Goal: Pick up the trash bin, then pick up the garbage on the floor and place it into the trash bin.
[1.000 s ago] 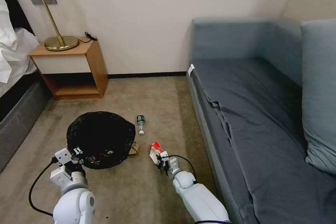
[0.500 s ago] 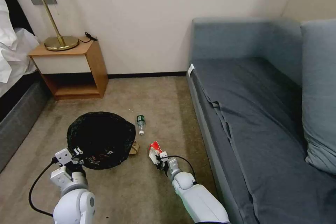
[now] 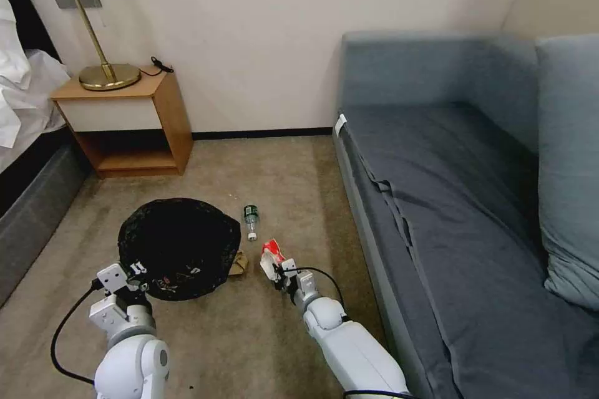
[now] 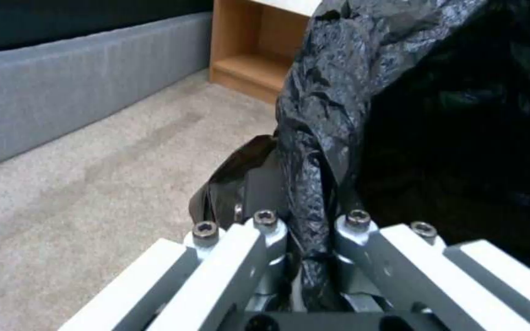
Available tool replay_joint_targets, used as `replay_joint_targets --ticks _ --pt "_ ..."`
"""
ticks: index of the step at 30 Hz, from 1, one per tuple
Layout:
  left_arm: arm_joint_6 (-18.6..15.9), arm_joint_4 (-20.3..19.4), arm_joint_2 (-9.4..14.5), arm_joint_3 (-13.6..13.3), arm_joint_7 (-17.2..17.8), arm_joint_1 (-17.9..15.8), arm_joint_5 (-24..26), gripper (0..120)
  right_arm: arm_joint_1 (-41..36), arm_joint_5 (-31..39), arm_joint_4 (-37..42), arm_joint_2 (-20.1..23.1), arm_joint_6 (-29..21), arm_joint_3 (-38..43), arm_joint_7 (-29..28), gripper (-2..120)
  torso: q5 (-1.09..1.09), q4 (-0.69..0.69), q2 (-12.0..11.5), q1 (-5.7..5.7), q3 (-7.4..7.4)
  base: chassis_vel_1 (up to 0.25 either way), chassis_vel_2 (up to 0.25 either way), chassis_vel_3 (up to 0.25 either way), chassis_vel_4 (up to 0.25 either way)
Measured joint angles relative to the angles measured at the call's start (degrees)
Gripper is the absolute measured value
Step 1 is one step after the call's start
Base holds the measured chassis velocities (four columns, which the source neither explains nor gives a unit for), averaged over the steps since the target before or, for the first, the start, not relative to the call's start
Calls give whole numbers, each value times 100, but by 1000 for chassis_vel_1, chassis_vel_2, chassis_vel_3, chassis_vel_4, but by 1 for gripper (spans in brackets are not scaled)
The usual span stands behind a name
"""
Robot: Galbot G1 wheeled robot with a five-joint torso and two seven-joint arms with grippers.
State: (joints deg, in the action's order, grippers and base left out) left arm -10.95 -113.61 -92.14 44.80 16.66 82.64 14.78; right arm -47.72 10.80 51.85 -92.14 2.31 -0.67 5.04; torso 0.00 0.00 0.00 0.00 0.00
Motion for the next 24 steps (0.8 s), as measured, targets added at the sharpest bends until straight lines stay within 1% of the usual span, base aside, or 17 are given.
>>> replay_joint_targets --ticks 11,24 --pt "0 49 0 51 -8 -33 9 4 -15 245 173 1 239 -84 -104 0 0 0 0 0 0 0 0 0 0" --pt "0 118 0 86 -16 -88 18 4 151 453 340 1 468 67 -96 0 0 0 0 0 0 0 0 0 0"
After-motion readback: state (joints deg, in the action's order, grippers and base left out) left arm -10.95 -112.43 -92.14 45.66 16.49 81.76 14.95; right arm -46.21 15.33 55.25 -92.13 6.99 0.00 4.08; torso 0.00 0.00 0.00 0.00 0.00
